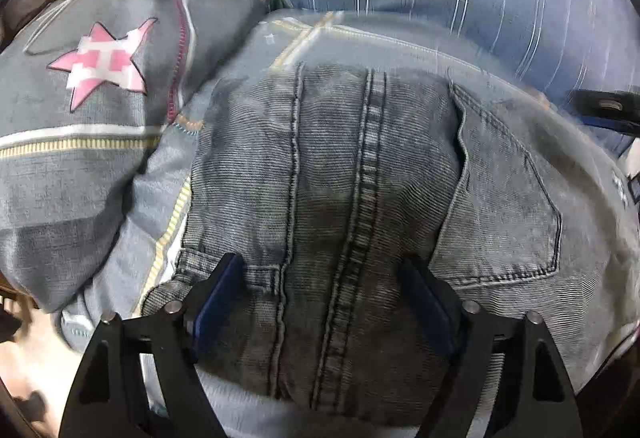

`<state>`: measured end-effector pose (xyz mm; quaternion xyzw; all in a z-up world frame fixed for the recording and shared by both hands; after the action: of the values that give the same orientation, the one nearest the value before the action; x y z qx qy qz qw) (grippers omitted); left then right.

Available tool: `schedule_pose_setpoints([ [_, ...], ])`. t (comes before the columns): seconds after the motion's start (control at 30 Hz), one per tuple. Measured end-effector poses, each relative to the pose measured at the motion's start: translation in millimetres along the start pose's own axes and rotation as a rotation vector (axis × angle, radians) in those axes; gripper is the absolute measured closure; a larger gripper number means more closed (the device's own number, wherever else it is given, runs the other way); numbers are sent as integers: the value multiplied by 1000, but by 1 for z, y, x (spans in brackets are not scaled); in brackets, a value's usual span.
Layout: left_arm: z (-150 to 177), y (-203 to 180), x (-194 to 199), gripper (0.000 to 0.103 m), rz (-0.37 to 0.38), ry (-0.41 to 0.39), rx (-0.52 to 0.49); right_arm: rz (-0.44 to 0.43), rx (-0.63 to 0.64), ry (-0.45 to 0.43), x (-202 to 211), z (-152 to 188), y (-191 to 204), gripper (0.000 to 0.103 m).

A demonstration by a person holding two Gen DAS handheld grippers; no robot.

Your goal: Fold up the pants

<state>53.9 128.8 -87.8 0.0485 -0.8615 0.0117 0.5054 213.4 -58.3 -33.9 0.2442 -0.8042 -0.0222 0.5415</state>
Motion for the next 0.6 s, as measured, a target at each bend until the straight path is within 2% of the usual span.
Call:
schedule_pose_setpoints([
  [0.03,0,0,0,16,-9,-7,-19,33,22,27,-23,-9,2,36],
  [0.1,1,0,-3,16,-6,-21,-18,56,47,68,-48,-19,4,44],
  [0.17,2,0,-4,14,1,-36,-17,68,62,129,-68,-19,5,68],
  [0.2,2,0,-6,13,-1,-50,-27,67,74,136,-71,-18,6,70],
  [0.27,7,-1,2,12,-7,-64,-38,59,116,135,-72,-14,11,87],
  [0.33,8,-2,0,12,-6,-70,-39,84,150,111,-67,-14,16,97],
  [0.4,7,-1,2,12,-5,-72,-39,123,190,74,-60,-16,23,99],
  [0.47,4,-2,-3,12,-9,-75,-40,165,178,6,-56,-22,25,99],
  [0.57,6,-3,-2,11,-19,-82,-51,217,138,8,-75,-23,18,99],
  [0.6,7,-3,0,11,-19,-84,-50,208,114,3,-78,-21,15,99],
])
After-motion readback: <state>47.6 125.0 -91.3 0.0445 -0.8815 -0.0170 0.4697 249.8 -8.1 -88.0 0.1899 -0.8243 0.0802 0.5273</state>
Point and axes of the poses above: each gripper's, at about its wrist camera, not at the fingertips, and x roughly against the way its jaws point, y to its left, z to its underside, the point moved 2 cm from there along -x, roughly the way its jaws point, and after that the axes turned 10 degrees about -x, right-handed, at the moved point
